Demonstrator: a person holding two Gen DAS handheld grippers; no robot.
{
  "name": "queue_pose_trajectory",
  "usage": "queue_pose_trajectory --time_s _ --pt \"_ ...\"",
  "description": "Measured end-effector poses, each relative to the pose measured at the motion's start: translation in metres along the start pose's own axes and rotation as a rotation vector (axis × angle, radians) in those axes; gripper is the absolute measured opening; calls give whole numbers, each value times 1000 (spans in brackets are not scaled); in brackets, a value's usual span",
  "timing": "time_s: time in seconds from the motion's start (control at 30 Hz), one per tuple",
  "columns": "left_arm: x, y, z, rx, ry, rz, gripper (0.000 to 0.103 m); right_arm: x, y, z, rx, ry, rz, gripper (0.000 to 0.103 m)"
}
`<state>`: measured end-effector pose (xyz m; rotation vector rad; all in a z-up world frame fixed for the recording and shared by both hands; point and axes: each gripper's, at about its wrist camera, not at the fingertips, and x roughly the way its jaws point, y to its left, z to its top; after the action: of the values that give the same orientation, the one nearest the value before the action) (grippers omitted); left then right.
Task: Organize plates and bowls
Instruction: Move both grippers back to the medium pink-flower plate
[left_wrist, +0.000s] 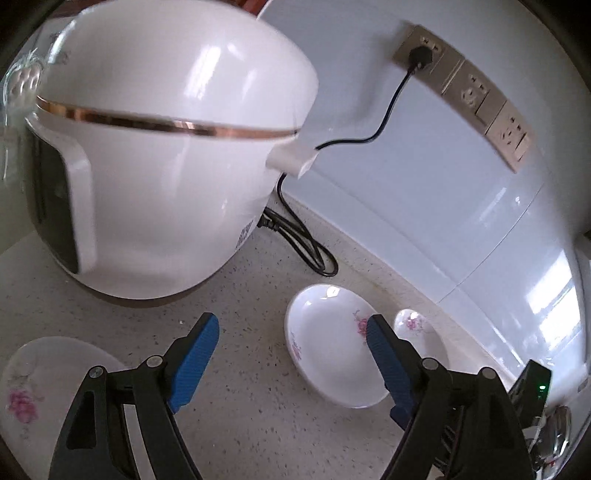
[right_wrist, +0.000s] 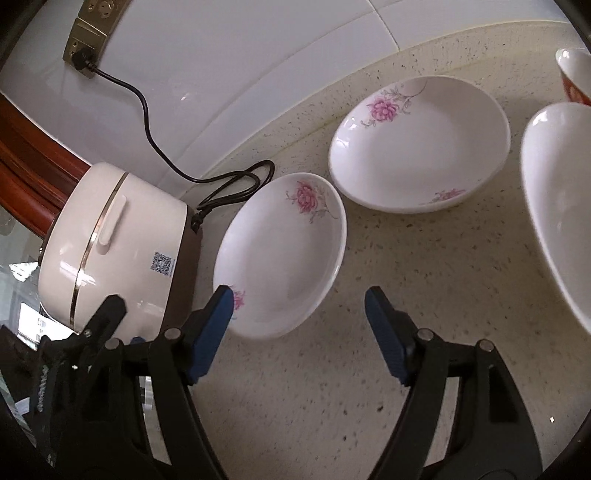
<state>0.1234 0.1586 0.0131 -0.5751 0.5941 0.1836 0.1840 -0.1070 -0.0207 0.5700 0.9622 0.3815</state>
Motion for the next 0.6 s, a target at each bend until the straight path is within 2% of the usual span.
queue_pose_trajectory --time_s 0.13,0.23,0.27,0.33,0.43,0.6 --pt "13 -7 -4 46 -14 25 82 3 -3 0 -19 -27 -10 77" --pt "23 -11 -6 67 3 28 82 9 -7 2 -22 -24 -17 76" --pt "27 -13 -8 78 10 38 82 11 -9 2 -20 -20 -13 72" --pt "38 -15 -14 101 37 65 77 11 -10 3 -16 -21 -7 70" --pt "52 -17 -20 97 110 59 68 9 -8 4 -29 -30 -7 70" --pt "64 -19 -24 109 153 82 64 15 -7 2 -52 -23 -5 56"
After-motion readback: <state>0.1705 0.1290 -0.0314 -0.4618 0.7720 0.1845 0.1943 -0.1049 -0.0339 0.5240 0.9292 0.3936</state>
